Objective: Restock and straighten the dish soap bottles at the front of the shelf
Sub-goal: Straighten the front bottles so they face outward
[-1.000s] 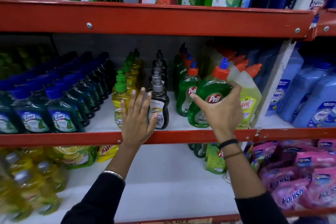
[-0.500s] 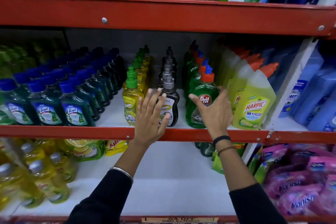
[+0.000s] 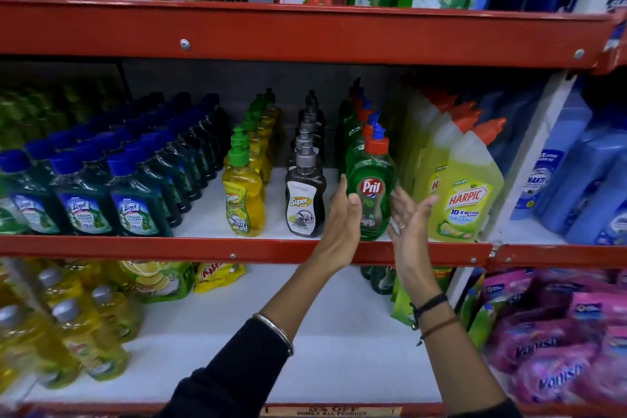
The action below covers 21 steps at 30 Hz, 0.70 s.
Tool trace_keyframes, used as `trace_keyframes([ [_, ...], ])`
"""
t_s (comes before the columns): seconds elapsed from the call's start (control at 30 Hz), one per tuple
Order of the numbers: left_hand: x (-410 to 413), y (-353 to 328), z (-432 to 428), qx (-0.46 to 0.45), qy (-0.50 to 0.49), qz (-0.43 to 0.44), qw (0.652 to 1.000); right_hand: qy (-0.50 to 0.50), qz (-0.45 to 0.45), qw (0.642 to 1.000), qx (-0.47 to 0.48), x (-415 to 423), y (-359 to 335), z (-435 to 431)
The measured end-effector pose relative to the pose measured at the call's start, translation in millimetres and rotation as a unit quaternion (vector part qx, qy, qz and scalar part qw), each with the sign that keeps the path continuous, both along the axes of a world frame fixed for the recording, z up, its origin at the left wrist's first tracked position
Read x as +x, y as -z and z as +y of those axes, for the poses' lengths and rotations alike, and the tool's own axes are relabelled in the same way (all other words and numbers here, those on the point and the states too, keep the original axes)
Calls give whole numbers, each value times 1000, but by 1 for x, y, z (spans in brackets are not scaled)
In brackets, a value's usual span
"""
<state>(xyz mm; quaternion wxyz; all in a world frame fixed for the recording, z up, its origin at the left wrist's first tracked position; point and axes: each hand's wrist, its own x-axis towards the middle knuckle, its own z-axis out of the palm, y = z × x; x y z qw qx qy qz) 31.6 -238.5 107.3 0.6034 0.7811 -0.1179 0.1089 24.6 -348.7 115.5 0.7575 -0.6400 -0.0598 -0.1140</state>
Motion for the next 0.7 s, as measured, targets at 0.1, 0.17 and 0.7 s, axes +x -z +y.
trace_keyframes([
  [0.1, 4, 4, 8, -1, 40, 5, 999, -14, -3, 1000, 17, 1, -1, -3],
  [0.17, 3, 4, 11, -9, 58, 17, 998, -25, 1, 999, 28, 4, -2, -8],
  [0.7, -4, 8, 13, -10, 20, -15, 1000, -28, -10, 999, -14, 6, -2, -14],
])
